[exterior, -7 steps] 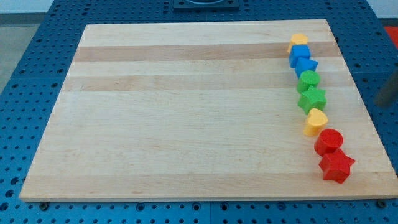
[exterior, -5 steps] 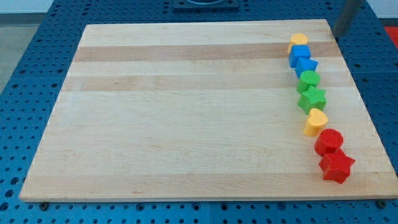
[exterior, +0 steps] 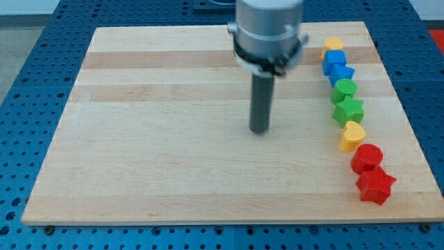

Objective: Slightly move the yellow heart in between the green star and red circle

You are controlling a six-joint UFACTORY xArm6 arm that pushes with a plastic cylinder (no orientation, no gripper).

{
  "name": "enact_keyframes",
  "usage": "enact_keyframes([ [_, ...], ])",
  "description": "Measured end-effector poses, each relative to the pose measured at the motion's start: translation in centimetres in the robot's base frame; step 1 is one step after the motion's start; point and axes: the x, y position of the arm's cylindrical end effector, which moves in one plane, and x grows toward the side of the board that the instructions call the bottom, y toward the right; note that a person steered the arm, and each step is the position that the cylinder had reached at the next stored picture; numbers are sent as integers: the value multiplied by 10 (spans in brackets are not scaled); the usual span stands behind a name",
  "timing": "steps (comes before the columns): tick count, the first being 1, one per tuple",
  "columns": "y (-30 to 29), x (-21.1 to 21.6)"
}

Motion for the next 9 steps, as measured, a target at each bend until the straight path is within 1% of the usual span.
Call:
enact_keyframes([
  [1, 9, 45],
  [2, 12, 46],
  [4, 79, 25],
  [5, 92, 14],
  [6, 94, 14],
  [8, 119, 12],
  [9, 119, 12],
])
